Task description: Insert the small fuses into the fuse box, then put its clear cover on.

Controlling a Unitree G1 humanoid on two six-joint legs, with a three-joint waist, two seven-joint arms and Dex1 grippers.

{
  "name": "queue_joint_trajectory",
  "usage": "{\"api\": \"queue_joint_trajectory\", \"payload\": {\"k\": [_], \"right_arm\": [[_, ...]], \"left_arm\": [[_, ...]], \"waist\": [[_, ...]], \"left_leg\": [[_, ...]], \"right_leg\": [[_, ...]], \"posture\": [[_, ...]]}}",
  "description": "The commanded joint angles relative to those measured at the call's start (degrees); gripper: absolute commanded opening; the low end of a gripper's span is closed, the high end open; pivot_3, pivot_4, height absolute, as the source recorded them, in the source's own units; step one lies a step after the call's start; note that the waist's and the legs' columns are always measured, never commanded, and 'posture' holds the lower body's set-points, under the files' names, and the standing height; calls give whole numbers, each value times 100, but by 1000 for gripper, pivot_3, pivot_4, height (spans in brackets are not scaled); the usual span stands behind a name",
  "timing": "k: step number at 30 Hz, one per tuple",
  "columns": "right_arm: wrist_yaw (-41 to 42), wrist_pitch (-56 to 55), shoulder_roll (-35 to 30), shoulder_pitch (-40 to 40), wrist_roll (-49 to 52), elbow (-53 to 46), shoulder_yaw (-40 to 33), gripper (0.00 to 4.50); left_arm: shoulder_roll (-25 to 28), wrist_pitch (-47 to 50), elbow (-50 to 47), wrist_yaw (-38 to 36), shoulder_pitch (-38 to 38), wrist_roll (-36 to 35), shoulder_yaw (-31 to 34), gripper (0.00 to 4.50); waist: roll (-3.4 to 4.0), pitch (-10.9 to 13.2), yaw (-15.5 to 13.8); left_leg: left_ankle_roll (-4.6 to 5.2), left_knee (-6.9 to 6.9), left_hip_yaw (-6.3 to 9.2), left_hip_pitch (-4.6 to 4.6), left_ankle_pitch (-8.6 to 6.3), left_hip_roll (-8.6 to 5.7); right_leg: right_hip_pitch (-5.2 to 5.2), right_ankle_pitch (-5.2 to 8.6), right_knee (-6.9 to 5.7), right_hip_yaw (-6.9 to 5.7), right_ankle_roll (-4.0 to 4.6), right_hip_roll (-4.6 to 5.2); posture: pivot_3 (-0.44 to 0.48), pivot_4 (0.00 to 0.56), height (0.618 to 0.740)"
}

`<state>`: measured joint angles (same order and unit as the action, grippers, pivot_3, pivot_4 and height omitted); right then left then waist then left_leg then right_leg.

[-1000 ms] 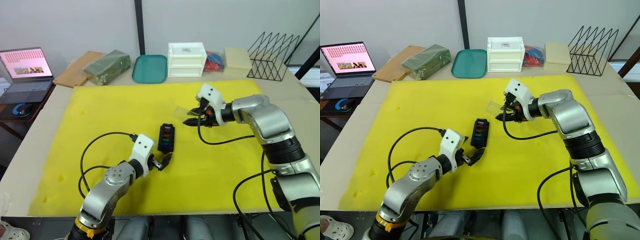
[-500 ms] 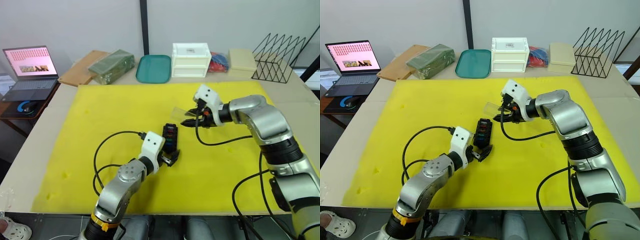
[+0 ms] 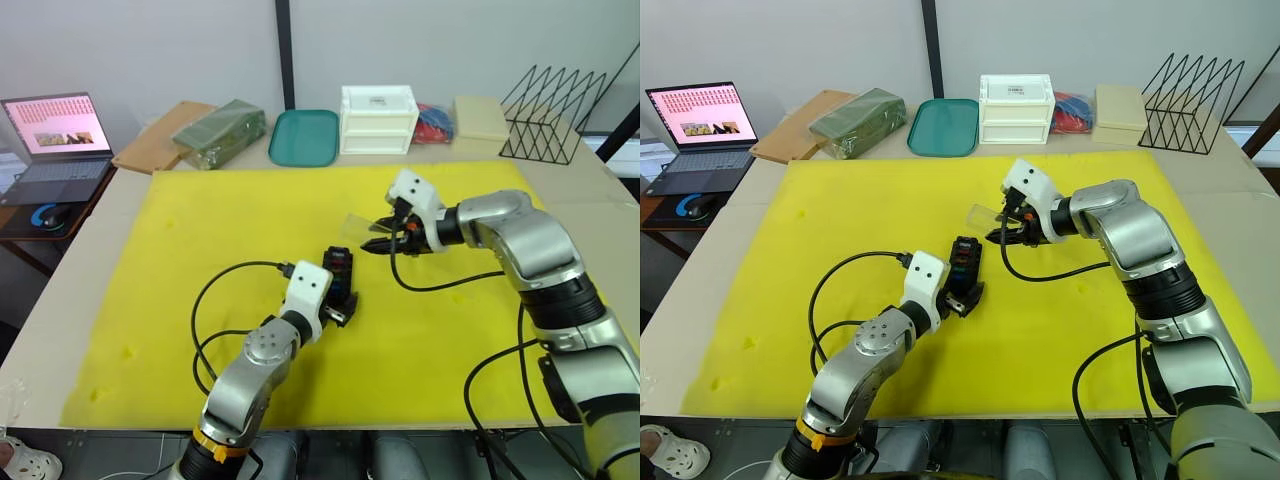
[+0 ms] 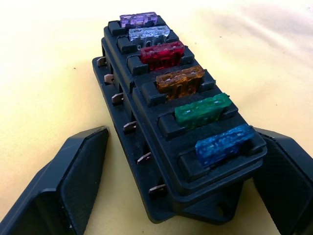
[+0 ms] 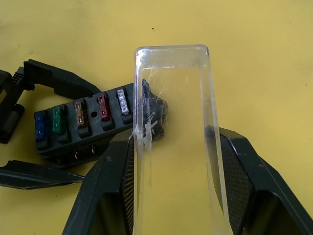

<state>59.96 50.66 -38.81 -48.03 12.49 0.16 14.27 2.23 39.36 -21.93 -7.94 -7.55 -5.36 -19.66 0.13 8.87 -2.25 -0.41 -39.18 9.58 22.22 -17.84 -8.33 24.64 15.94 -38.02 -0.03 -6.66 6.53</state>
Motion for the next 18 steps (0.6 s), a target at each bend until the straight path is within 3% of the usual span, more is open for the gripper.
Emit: {"api": "queue_joint_trajectory", "payload": {"k": [1,3,6,9,18], "right_arm": [[-26,-111,15,-75,64,-214,-77,1882],[-38,-105,6,-55,73,-234,-86,1882],[-61,-95,-7,-20,87,-271,-105,1882],[-52,22,-68,41,161,-443,-147,1882],[683,107,-1137,607,728,-1994,-261,1882]], "left_arm": [[70,19,35,92,24,119,186,3262],[112,16,28,53,22,118,191,2729],[185,53,-12,-20,13,87,186,2731],[500,135,-122,-542,-31,-125,102,2731],[2337,-936,269,-3885,-651,-986,-274,2731]], "waist": [[0,0,0],[0,0,2],[0,0,8],[0,0,9],[0,0,-3]], "left_leg": [[0,0,0,0,0,0],[0,0,0,0,0,0],[0,1,0,0,0,1],[0,2,0,0,0,1],[3,6,1,10,-2,1]], "right_leg": [[0,0,0,0,0,0],[1,0,0,0,0,0],[1,0,0,0,0,-1],[2,0,0,0,0,-2],[7,0,13,-2,1,0]], "posture": [[0,150,740],[0,150,740],[0,150,740],[0,150,740],[0,150,740]]}}
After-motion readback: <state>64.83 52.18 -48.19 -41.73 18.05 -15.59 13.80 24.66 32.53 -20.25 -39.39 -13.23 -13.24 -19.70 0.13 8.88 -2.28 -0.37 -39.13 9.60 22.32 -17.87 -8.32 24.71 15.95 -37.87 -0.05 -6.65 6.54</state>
